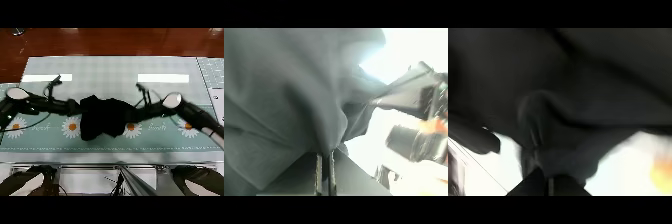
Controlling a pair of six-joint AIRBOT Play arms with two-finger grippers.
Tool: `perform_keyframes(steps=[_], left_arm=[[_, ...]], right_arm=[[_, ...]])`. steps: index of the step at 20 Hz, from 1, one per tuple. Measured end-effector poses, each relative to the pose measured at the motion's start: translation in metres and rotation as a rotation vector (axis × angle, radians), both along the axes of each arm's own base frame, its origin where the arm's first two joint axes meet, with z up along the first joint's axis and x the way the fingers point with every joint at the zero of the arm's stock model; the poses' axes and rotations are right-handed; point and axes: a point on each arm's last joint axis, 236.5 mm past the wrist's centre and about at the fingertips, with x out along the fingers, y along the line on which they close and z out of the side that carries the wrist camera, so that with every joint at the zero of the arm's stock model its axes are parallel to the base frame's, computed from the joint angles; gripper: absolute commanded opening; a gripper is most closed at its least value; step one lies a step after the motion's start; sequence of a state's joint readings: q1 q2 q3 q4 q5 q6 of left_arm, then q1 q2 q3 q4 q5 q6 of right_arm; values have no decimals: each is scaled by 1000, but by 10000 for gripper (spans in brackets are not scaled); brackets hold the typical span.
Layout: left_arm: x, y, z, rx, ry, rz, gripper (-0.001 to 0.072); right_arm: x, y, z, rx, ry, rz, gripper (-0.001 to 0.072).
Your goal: Fold the shirts.
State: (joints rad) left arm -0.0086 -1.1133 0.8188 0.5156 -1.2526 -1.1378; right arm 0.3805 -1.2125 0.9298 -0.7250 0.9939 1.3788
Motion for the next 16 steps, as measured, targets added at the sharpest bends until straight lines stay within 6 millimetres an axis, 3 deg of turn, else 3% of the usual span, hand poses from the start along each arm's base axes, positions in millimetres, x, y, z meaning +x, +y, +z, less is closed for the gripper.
perform_keyframes(steps=[2,4,6,8,11,14,16], left_arm=[[28,4,69,-21,-203,26,28],[50,10,152,-29,-441,79,28],[56,19,234,-17,-663,145,28],[46,32,307,25,-851,213,28],[12,61,382,139,-1046,345,28],[-32,91,424,233,-1160,485,28],[-65,101,439,267,-1208,531,28]], right_arm=[[47,-15,83,-8,-195,-19,21],[77,-38,179,-28,-408,-55,21],[78,-62,271,-61,-608,-83,21],[55,-88,345,-103,-782,-120,21],[1,-130,407,-190,-952,-197,22],[-54,-169,430,-274,-1035,-275,22],[-88,-188,435,-302,-1065,-315,22]])
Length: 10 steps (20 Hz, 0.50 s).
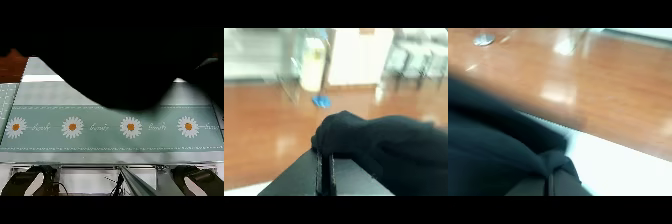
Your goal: Fold the shirts.
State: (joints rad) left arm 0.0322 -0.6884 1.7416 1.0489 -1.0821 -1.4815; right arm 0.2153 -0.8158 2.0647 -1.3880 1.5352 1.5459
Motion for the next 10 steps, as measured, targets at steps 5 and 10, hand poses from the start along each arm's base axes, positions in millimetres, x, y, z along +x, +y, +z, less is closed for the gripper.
perform_keyframes(steps=[5,10], left_arm=[[-65,6,-11,55,27,40,28],[-85,6,-67,119,219,28,29]], right_arm=[[-55,-23,-16,-2,33,-49,21],[-73,-19,-66,-22,223,-27,22]])
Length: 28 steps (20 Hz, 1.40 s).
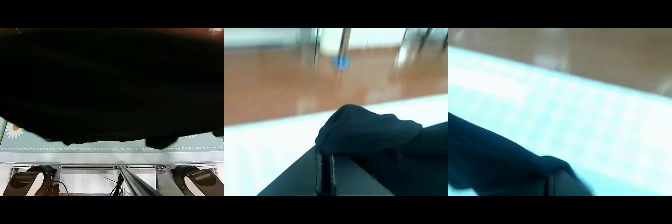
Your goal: Fold the shirts.
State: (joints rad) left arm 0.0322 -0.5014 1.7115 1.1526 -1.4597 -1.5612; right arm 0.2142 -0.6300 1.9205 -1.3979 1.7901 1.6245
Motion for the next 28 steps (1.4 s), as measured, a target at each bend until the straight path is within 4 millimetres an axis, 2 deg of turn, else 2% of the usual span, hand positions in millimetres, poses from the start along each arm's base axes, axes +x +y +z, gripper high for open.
perform_keyframes(steps=[3,6,8,10,12,14,17,18,19,20,23,25,27,28], left_arm=[[21,1,-67,18,224,-9,29],[59,-1,-154,-15,461,-16,29],[89,-1,-212,-61,579,3,29],[119,-2,-265,-118,673,25,29],[143,-11,-305,-176,748,14,29],[161,-22,-337,-223,812,-13,29],[181,-44,-376,-303,904,-50,31],[183,-49,-386,-315,932,-62,107],[188,-53,-395,-324,948,-66,466],[189,-56,-400,-329,965,-75,705],[194,-55,-402,-325,983,-89,704],[186,-32,-404,-263,1037,-75,704],[169,-7,-411,-215,1097,-34,704],[155,1,-416,-204,1138,-21,704]], right_arm=[[9,9,-56,-20,177,23,22],[35,17,-127,-33,351,19,22],[62,23,-180,-32,441,-3,23],[93,21,-225,-43,498,-54,22],[128,15,-268,-73,547,-119,23],[160,12,-304,-102,581,-160,23],[200,13,-352,-126,633,-198,23],[211,15,-365,-130,653,-206,101],[219,15,-376,-137,672,-213,377],[227,15,-385,-141,690,-221,641],[239,7,-395,-143,737,-246,627],[237,-29,-394,-178,801,-286,626],[222,-75,-393,-198,851,-364,622],[208,-100,-396,-180,884,-426,623]])
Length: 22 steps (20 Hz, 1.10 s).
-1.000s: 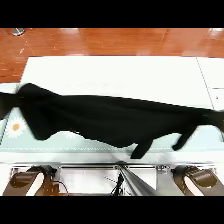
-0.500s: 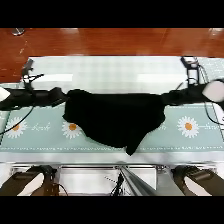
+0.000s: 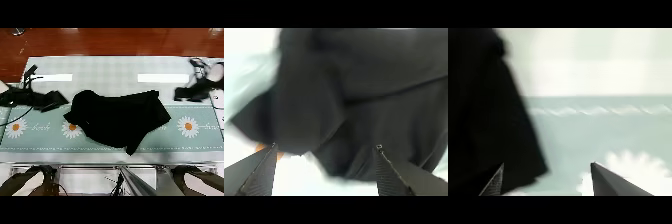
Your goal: Fold the shirts.
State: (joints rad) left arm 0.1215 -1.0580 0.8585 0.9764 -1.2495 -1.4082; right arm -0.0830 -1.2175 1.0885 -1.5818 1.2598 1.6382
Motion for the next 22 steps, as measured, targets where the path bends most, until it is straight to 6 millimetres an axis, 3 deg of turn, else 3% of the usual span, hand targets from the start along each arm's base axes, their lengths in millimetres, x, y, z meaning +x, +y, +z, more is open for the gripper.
perform_keyframes(steps=[2,5,8,12,16,22], left_arm=[[-37,-3,-18,-30,89,5,704],[-91,-44,-47,-164,200,-15,704],[-130,-84,-72,-262,268,-25,703],[-142,-122,-87,-320,265,-2,702],[-145,-147,-98,-345,283,37,701],[-132,-185,-102,-344,232,31,701]], right_arm=[[-30,-28,-14,64,17,-133,623],[-66,-16,-39,240,-21,-226,622],[-87,4,-55,338,-66,-262,622],[-92,25,-58,429,-119,-277,622],[-90,35,-56,473,-145,-275,622],[-89,40,-54,497,-157,-273,622]])
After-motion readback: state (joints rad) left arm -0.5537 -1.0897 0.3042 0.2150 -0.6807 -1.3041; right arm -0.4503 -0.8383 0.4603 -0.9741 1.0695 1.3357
